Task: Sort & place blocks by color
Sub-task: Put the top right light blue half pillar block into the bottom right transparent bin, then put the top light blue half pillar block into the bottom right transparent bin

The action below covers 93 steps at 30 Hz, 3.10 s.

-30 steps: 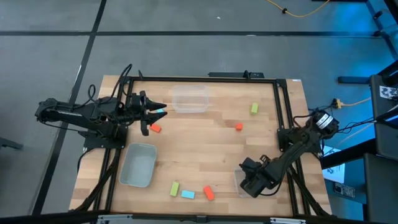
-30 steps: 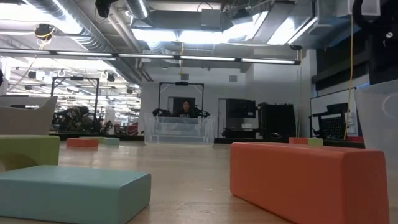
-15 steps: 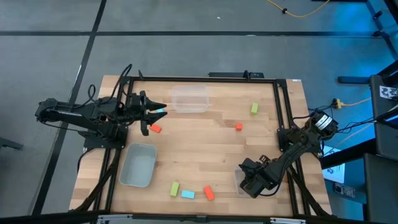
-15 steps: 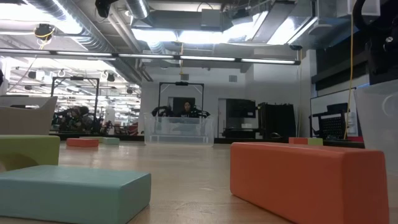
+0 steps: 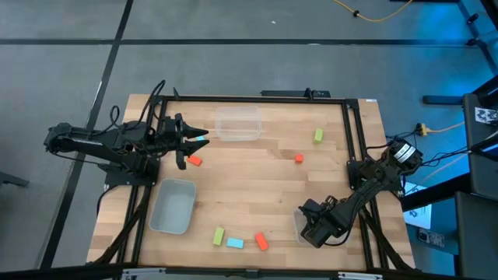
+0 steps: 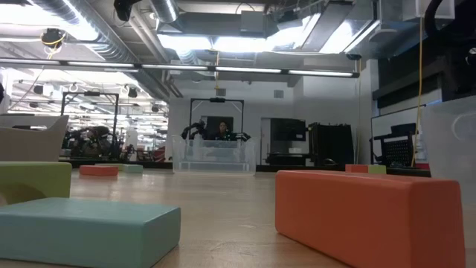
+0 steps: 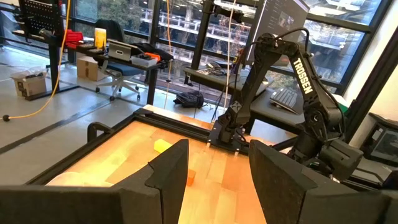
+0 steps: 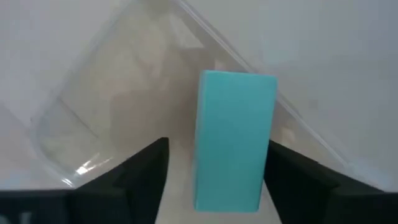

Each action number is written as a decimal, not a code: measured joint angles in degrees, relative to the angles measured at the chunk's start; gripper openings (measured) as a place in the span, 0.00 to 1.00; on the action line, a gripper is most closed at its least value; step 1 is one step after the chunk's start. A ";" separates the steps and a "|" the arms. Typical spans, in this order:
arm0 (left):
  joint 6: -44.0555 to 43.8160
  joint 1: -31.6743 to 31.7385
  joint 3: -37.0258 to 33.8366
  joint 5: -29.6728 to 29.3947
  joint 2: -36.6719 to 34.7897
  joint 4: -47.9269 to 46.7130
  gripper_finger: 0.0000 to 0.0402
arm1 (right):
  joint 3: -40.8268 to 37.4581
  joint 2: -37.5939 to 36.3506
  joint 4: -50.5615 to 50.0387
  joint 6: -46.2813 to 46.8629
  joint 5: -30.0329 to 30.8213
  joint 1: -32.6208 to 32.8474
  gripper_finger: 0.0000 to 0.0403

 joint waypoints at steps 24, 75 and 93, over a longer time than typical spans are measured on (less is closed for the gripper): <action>0.00 0.02 0.00 -0.04 0.00 -0.02 0.40 | 0.05 -25.35 -3.96 -3.14 4.48 4.05 0.77; 0.44 0.00 -0.02 0.00 0.00 -1.40 0.40 | -27.17 -47.80 73.98 -63.23 -7.68 -48.11 0.77; -0.97 0.04 -0.02 -3.60 0.00 -1.31 0.40 | -27.15 -47.80 73.85 -65.96 -7.15 -48.11 0.77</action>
